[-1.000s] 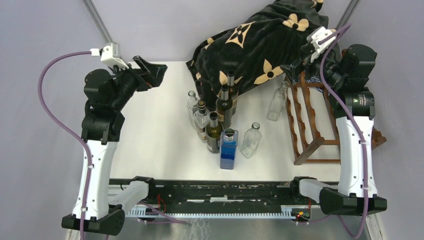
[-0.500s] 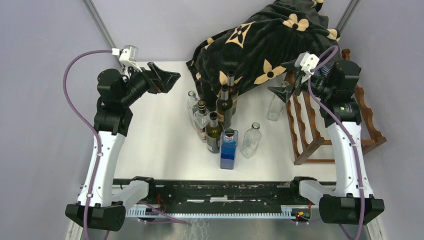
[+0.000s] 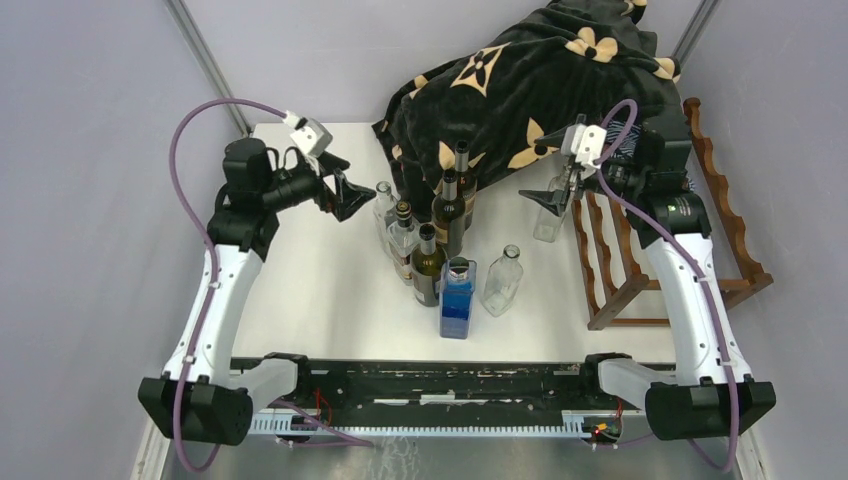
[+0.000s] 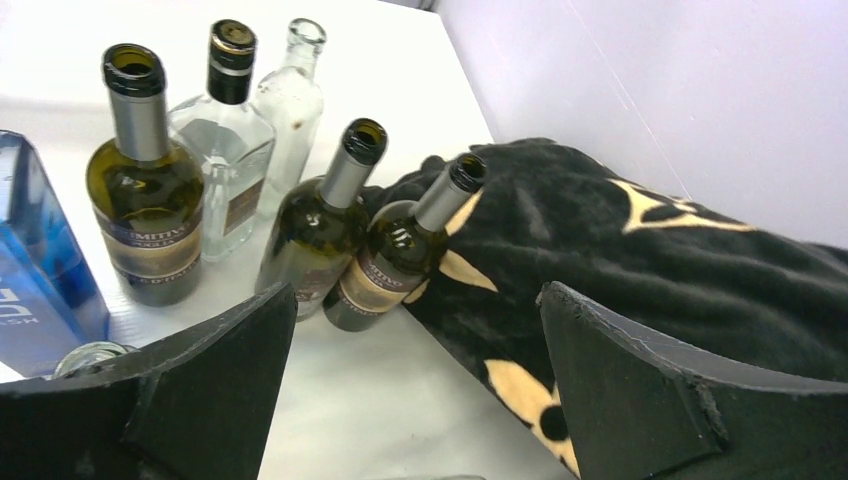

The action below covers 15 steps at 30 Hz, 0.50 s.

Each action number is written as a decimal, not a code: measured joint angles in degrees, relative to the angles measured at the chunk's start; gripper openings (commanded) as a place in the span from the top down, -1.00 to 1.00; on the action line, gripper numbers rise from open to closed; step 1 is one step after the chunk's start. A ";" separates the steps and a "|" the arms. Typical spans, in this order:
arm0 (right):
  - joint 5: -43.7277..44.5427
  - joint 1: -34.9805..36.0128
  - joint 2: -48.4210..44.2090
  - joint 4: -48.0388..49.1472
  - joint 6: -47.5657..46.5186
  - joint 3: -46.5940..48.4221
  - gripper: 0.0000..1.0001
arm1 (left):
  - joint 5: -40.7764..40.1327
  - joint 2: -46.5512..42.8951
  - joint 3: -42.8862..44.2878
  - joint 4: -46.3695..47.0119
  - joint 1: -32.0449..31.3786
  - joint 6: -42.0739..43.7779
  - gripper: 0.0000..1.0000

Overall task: Put the wine bottle on the wine rack
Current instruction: Move the wine bottle to the center of the board.

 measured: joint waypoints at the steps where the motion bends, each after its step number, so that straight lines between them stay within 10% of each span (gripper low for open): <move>1: 0.00 0.57 0.04 -0.31 -0.70 0.00 -0.96 | 0.46 1.03 -0.28 -1.92 0.00 3.63 -0.95; 15: 0.00 4.87 2.67 -2.99 -6.54 -0.04 -0.96 | 6.14 8.70 -7.85 -1.68 -0.13 18.58 -0.58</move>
